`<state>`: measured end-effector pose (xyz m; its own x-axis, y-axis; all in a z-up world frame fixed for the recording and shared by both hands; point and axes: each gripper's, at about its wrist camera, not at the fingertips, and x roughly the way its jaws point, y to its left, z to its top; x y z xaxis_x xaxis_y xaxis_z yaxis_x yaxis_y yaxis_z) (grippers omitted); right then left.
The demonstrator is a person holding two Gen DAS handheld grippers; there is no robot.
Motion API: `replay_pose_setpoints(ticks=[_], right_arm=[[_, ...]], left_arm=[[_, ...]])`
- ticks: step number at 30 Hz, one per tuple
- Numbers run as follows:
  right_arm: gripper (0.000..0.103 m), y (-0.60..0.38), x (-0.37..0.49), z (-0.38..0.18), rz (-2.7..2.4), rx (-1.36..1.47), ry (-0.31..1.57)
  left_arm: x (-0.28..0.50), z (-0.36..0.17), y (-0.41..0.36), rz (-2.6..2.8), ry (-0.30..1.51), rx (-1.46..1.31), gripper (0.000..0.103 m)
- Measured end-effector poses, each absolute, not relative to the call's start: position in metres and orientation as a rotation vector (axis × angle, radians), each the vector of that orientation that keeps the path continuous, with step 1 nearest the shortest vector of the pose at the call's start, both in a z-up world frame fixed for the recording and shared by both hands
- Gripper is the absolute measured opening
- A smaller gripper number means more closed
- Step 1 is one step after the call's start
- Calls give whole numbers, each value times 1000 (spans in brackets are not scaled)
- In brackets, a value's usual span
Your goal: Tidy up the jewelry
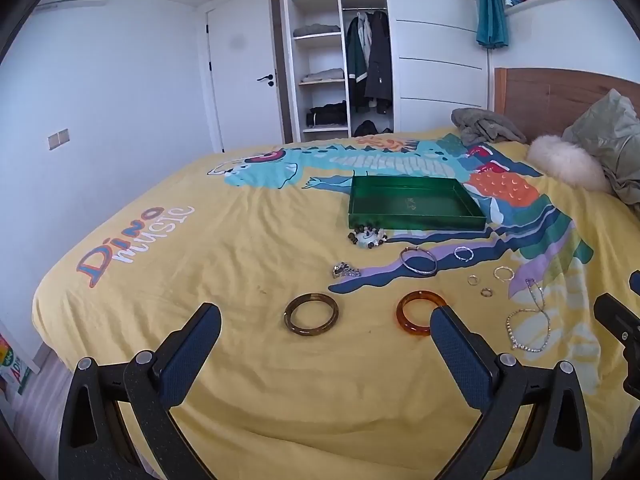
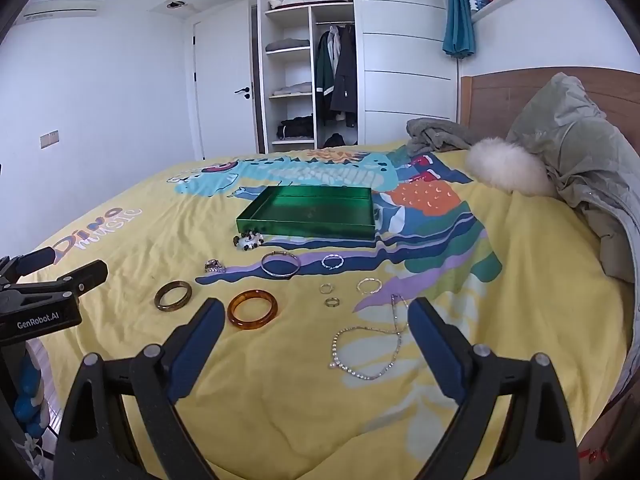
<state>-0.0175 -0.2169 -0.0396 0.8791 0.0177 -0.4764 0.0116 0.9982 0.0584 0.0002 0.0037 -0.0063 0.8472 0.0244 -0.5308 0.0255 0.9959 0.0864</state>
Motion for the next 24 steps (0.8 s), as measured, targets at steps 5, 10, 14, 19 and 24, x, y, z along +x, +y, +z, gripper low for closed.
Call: replay_pose_setpoints(ticks=[5,10,14,19,24], right_arm=[[93,-217,-18,-39,-2,62,496],[93,-217,-15,-38,-1,59,494],[93,-218,-16,-39,-1,60,493],[93,-220,-15,-42,0,59,492],[93,-217,-17,-41,-1,57,492]], left_arm=[[0,-6,4,-2,560,89,103],[1,-4,6,-5,557,85,103],[0,-4,4,-6,557,85,103],[1,-4,6,-5,555,83,103],[-1,-3,5,-7,548,84,103]])
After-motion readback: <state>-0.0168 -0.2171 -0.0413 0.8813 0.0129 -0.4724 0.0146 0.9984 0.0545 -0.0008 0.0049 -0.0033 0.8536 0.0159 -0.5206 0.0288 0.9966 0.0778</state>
